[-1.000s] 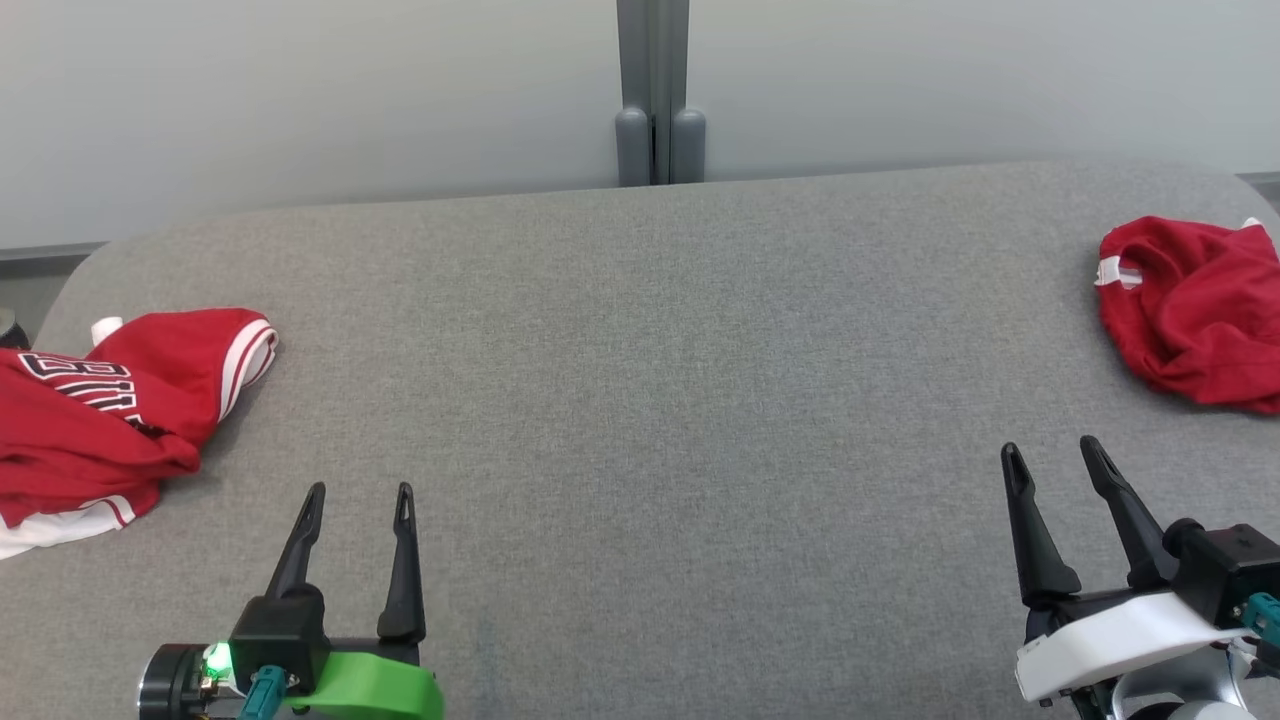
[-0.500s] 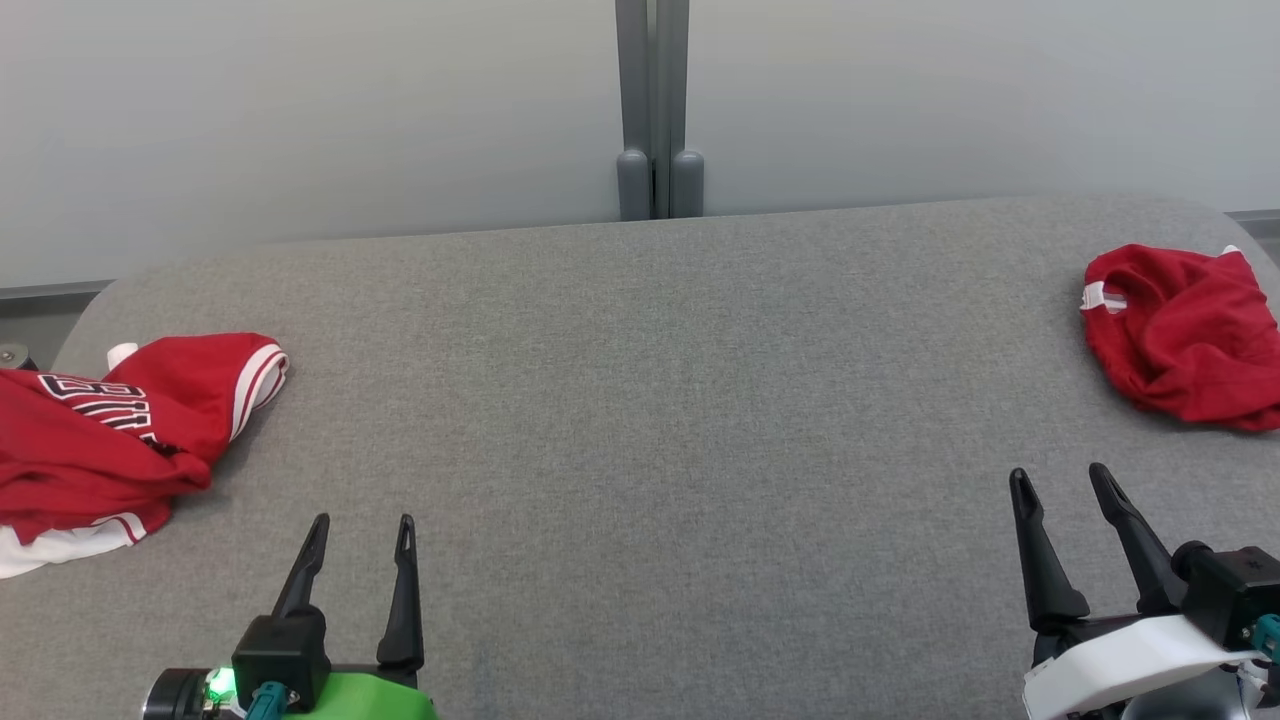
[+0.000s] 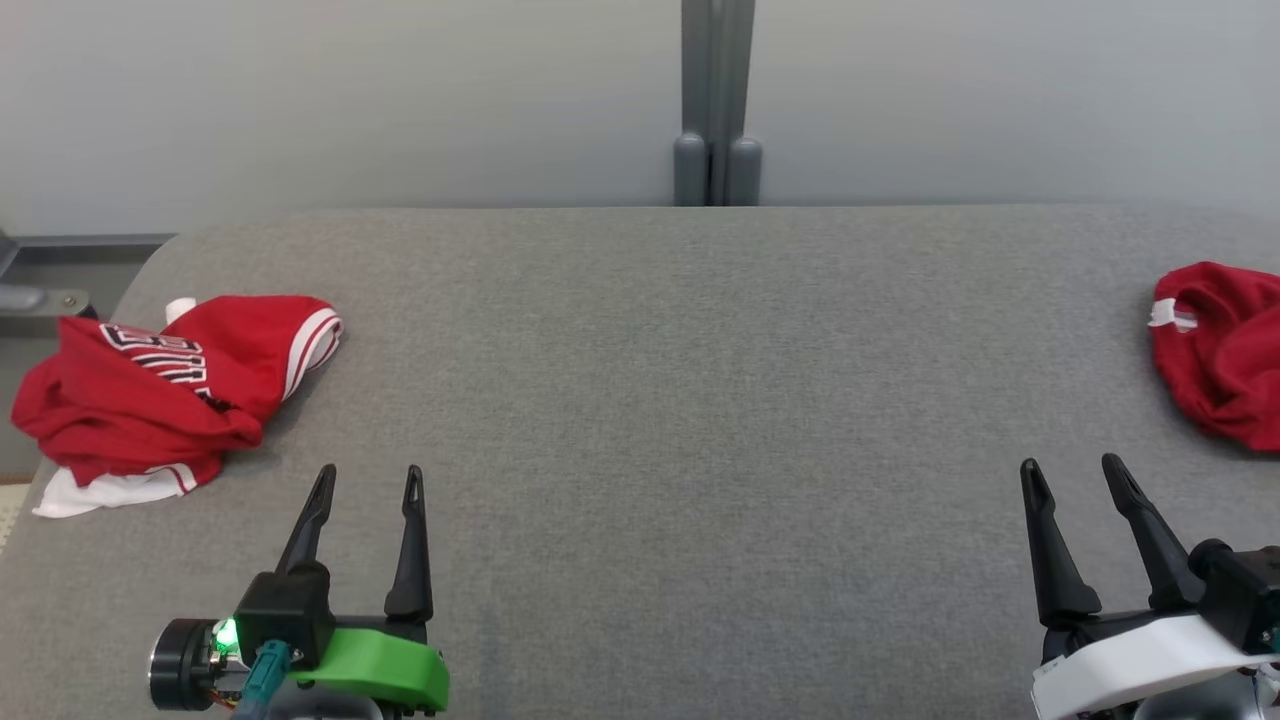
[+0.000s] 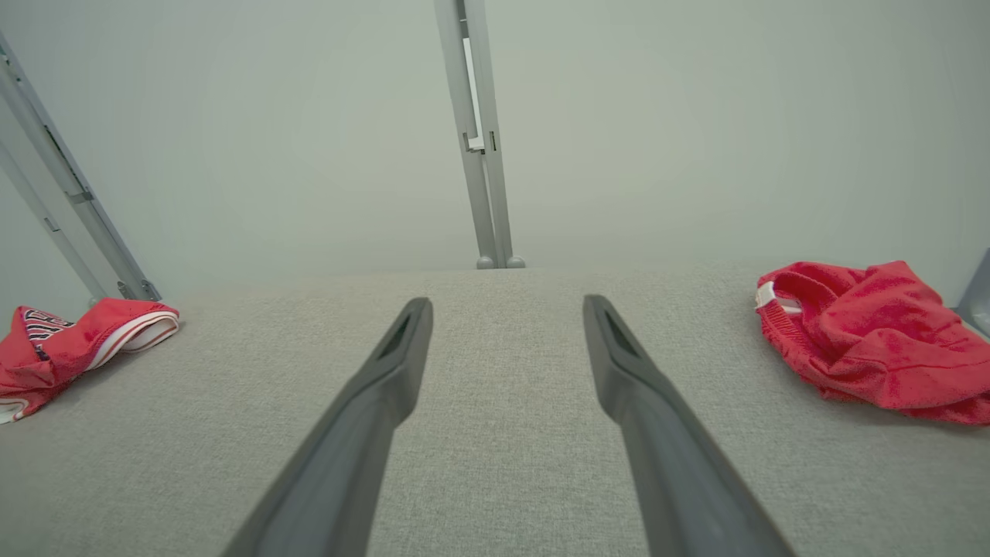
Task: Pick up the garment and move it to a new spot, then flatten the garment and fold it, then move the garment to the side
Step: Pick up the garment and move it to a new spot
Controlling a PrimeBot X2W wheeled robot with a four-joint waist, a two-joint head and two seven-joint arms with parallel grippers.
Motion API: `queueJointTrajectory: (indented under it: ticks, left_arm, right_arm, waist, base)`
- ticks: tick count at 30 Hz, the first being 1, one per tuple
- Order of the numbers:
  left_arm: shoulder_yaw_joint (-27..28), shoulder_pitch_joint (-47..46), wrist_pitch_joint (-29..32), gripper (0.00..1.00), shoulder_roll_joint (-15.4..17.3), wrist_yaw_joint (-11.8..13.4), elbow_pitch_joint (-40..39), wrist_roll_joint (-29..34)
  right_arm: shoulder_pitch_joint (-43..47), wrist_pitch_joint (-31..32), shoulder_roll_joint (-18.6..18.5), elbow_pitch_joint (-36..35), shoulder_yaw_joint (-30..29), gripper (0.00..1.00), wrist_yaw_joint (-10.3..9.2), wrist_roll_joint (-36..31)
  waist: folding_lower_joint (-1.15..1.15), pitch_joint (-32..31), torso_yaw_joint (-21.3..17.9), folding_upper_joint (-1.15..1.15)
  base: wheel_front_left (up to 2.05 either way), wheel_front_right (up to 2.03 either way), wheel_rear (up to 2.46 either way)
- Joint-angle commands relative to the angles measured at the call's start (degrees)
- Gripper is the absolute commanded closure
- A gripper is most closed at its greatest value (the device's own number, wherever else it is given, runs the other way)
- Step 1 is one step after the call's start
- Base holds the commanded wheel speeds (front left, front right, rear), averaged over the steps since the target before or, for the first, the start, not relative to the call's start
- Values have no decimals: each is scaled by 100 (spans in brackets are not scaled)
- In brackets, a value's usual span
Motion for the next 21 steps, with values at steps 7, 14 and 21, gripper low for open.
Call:
queueJointTrajectory:
  ticks: [7,14,21]
  left_arm:
    - [147,-373,-43,0,-158,-65,20,139]
    - [447,-461,-40,0,-252,-216,-11,270]
    - [754,-493,-41,0,-341,-380,29,403]
  right_arm:
    - [-201,57,-66,-184,123,0,-3,21]
    - [-363,108,-157,-240,345,0,-3,23]
    - [-434,163,-176,-279,406,0,-2,0]
  waist:
    - [0,355,1212,0]
    - [0,420,1899,0]
    - [0,498,2253,0]
  base:
    - [0,0,0]
    - [0,0,0]
    - [0,0,0]
